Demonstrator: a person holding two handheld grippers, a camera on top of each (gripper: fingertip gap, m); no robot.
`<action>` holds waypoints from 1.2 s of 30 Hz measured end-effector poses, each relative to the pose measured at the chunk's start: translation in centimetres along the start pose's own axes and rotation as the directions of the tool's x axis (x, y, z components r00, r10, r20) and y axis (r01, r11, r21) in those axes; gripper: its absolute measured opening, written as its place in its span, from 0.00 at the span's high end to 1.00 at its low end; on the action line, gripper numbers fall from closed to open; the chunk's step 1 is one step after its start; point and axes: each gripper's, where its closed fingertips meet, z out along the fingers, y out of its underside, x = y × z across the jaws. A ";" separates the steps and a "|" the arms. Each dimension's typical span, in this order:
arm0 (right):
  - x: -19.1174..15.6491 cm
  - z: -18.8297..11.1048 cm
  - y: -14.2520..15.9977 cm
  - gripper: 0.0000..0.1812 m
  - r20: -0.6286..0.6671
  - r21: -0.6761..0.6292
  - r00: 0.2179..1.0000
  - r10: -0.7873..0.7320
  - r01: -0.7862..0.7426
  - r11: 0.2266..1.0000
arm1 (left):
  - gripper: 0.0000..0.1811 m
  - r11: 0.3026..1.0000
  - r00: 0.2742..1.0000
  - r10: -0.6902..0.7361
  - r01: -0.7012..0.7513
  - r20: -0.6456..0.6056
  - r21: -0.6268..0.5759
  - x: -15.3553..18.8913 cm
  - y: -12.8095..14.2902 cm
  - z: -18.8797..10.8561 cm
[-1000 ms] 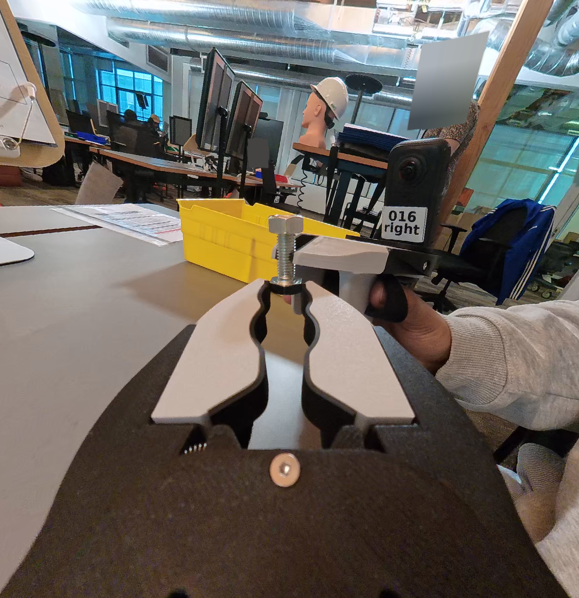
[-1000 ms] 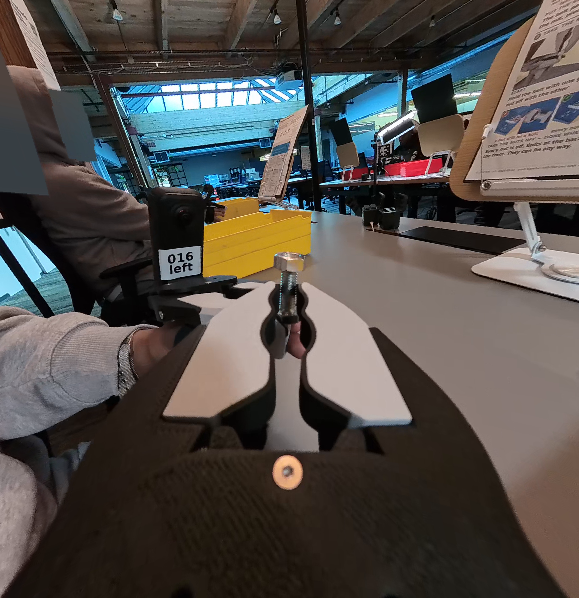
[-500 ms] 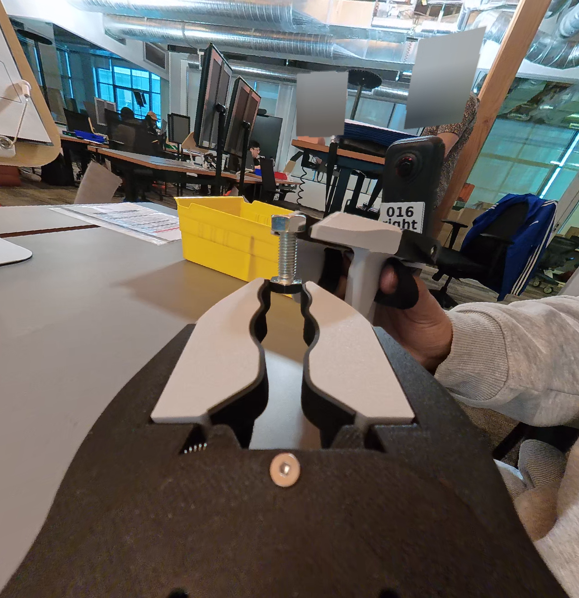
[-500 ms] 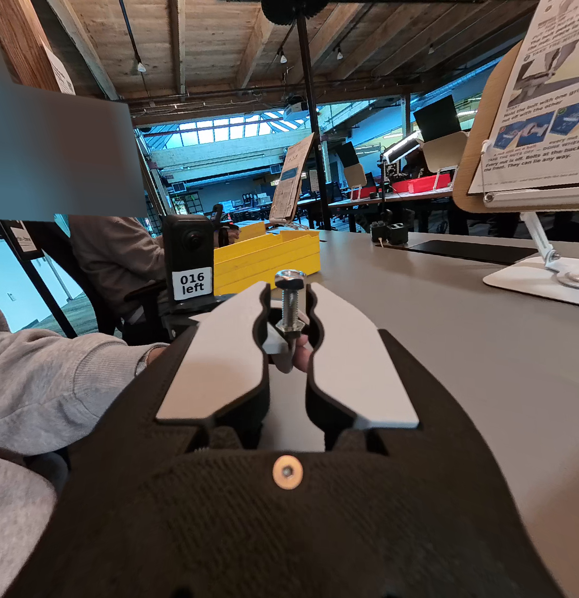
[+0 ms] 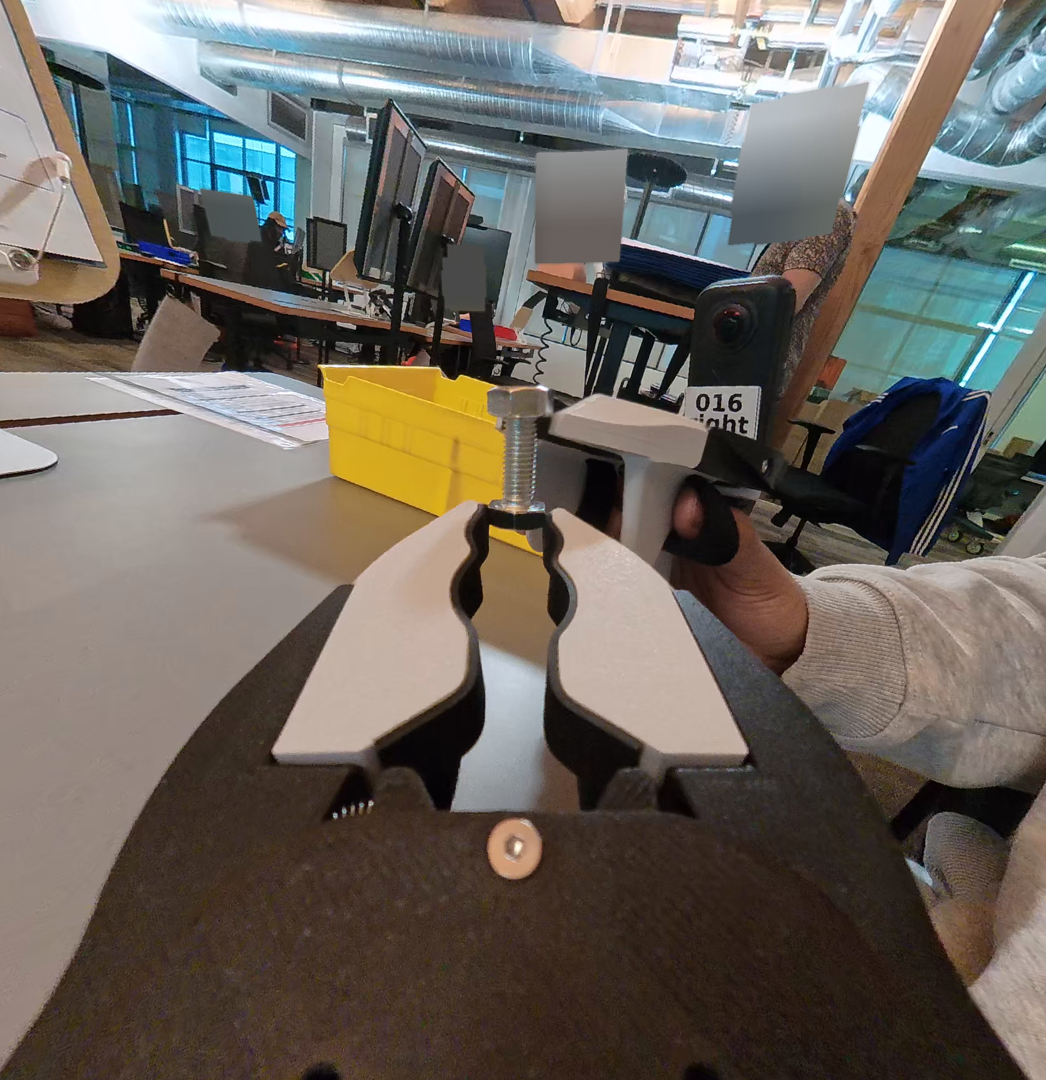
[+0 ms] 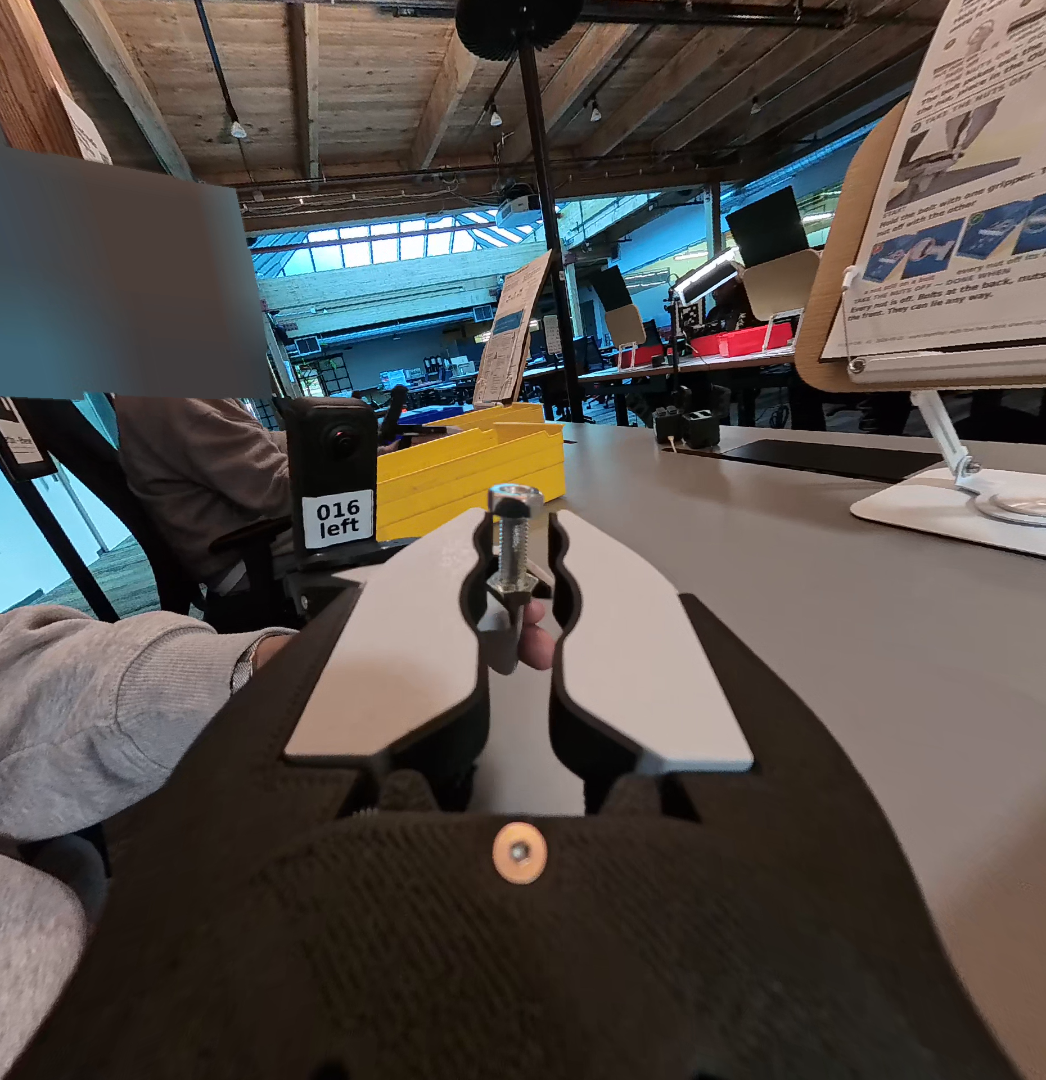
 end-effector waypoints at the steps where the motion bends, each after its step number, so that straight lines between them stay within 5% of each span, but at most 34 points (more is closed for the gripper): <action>1: 0.1 0.0 0.0 0.90 -0.004 -0.001 1.000 0.001 -0.001 1.000 | 0.90 1.000 1.000 0.000 0.000 -0.002 0.001 0.0 0.0 0.0; 26: 0.7 -0.5 -0.9 0.89 0.001 0.057 0.995 0.096 -0.095 0.994 | 0.90 1.000 1.000 -0.006 0.006 -0.016 0.007 0.2 -0.1 0.0; 36: 0.1 -0.6 -1.0 0.90 -0.058 0.044 0.998 -0.019 0.021 0.999 | 0.90 1.000 1.000 -0.005 0.005 0.013 0.013 -0.2 -0.1 0.0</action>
